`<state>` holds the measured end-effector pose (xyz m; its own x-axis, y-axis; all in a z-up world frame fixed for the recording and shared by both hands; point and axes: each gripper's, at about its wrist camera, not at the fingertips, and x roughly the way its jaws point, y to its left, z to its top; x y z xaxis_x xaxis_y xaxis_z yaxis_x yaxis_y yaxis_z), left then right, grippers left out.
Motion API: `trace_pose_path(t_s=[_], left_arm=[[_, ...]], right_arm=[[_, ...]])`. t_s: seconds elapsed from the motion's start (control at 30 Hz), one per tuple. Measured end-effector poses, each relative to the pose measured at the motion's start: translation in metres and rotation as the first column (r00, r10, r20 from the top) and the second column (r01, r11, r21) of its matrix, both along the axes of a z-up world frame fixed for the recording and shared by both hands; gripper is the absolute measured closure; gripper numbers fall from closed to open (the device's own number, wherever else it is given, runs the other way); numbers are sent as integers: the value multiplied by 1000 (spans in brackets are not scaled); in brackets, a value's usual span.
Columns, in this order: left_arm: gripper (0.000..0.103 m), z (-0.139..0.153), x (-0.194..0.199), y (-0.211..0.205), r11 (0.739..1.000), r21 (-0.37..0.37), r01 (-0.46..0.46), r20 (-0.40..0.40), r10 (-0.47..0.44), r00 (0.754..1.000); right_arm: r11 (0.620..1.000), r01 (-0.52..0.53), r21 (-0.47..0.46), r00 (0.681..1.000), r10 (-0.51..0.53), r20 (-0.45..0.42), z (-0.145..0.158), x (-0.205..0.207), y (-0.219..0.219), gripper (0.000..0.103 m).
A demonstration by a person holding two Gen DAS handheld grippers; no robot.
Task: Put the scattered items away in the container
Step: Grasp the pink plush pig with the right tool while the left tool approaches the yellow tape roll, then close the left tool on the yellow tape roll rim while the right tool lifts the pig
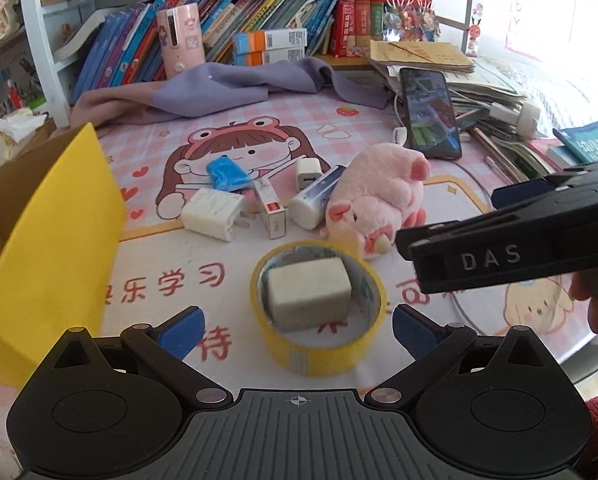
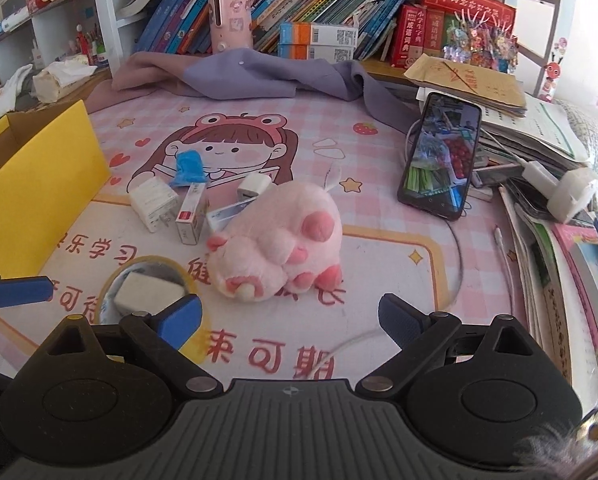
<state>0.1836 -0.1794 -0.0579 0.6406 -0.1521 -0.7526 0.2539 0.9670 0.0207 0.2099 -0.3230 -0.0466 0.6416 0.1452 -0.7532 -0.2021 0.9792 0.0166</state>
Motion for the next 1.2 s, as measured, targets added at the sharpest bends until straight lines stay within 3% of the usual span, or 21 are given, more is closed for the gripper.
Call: trace_pose_path(t_s=[0.53, 0.93, 1.2], left_arm=[[2, -28, 35, -21, 999, 33, -39, -90, 42, 995], [15, -32, 38, -22, 999, 21, -45, -107, 47, 993], [16, -22, 33, -19, 997, 35, -63, -47, 65, 997]], right_arm=[[995, -97, 4, 994, 98, -52, -24, 69, 9, 1], [990, -137, 29, 984, 139, -110, -39, 88, 16, 0], [990, -135, 33, 988, 137, -71, -30, 83, 10, 14]])
